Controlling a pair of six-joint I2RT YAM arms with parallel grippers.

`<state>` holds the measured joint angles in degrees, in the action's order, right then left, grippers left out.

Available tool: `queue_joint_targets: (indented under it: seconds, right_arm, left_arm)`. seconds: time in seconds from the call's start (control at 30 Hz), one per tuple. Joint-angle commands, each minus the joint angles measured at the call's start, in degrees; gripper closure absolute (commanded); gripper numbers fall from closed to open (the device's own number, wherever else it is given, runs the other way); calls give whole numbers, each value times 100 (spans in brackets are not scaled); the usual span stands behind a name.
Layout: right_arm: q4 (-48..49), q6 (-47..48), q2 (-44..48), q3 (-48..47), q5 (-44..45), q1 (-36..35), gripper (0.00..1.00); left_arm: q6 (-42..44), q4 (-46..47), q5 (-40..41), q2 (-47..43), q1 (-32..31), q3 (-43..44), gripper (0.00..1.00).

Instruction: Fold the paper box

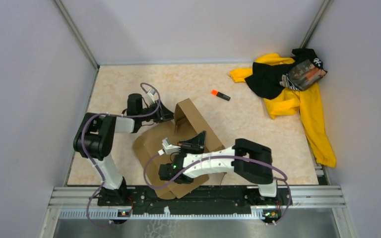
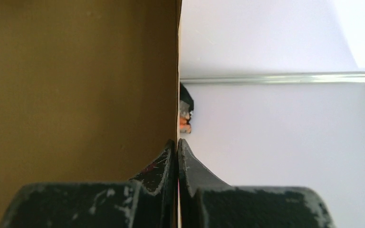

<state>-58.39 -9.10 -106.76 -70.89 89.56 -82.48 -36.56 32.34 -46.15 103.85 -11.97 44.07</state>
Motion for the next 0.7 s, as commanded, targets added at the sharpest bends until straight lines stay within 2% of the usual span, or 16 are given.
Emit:
queue_joint_targets:
  seconds: [0.0, 0.13, 0.33, 0.67]
  right_arm:
    - [-2756, -3050, -729, -858, 261, -198, 100]
    - [-2791, -3110, -1049, -981, 256, -219, 100]
    - [-2788, -3230, -815, -1022, 61, -231, 100]
    - [-2775, -3335, -727, -1163, -183, -226, 100]
  left_arm:
    - [73, 541, -330, -149, 30, -138, 56]
    - [61, 670, -423, -154, 123, -239, 56]
    - [-15, 973, -606, -181, 264, -393, 53]
    - [-112, 1723, -1011, -443, 265, -770, 41]
